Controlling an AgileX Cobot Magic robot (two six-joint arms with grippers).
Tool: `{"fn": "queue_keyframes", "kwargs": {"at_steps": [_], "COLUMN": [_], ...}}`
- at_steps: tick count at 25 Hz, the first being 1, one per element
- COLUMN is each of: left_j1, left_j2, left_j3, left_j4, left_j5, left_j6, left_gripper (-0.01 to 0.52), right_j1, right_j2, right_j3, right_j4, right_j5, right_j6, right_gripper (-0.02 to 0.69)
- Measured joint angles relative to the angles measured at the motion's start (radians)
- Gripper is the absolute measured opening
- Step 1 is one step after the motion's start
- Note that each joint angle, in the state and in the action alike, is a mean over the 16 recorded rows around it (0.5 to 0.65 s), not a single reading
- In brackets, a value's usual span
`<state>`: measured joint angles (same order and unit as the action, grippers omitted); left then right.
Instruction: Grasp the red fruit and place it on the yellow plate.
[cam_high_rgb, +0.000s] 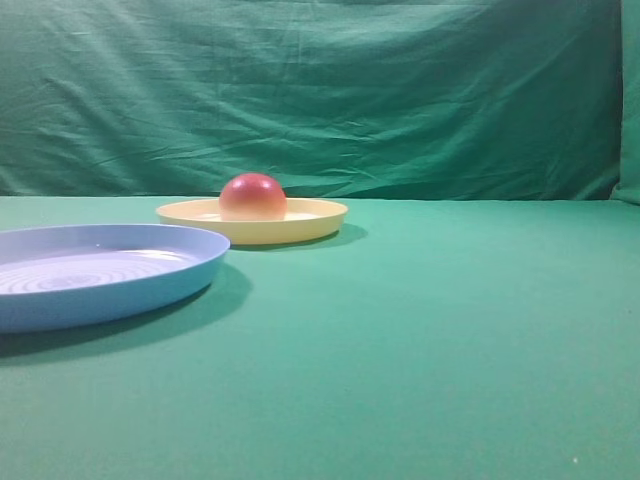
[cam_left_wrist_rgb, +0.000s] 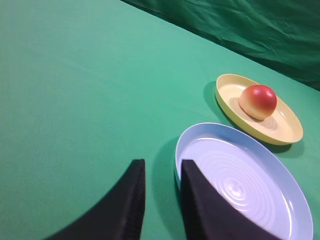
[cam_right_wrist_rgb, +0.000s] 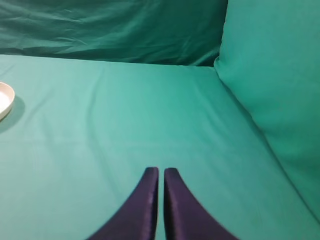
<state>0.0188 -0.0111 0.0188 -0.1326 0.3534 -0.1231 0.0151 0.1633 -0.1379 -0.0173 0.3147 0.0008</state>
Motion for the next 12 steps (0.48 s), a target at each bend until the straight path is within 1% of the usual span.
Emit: {"fn": "queue_keyframes", "kwargs": {"at_steps": [6,12], "left_j1": [0.0,0.0], "left_j2": [0.0,0.0], "left_j3": [0.0,0.0], "left_j4": [0.0,0.0], "left_j5": [0.0,0.0], "left_j6": [0.0,0.0], "left_gripper": [0.157,0.157], "right_j1": [-0.014,-0.015], "right_j2": [-0.116,-0.167], "right_j3": [0.113,0.159], "right_j4": [-0.002,-0.001], "right_j5": [-0.002,0.018], "right_j6": [-0.002,-0.005], "right_gripper": [0.0,0.0]}}
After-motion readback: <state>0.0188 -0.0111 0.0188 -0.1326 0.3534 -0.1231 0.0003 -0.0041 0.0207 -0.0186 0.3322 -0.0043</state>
